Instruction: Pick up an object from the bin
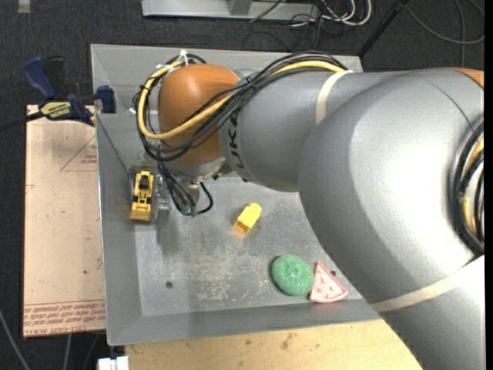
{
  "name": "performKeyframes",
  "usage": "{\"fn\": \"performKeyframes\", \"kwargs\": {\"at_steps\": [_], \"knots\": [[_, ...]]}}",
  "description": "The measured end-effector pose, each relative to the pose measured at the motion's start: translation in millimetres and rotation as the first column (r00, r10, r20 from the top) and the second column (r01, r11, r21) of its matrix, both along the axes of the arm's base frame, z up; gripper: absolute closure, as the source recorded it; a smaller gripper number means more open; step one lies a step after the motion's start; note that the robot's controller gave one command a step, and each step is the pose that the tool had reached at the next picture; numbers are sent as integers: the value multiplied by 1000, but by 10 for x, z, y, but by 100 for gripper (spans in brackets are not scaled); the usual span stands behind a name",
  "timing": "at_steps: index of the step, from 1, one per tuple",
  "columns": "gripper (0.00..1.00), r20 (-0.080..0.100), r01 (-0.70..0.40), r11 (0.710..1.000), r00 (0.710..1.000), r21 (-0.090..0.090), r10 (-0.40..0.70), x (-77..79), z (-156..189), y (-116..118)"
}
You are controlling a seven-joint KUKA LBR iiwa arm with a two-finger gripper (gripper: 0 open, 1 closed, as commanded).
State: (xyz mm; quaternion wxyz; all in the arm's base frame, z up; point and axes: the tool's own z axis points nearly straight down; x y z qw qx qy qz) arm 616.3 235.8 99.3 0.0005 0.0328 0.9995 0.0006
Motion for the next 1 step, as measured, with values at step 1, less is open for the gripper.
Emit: {"fn": "performKeyframes", "kwargs": {"at_steps": [1], "knots": [[0, 3, -1, 1000, 1000, 1, 1, -6, 404, 4]]}}
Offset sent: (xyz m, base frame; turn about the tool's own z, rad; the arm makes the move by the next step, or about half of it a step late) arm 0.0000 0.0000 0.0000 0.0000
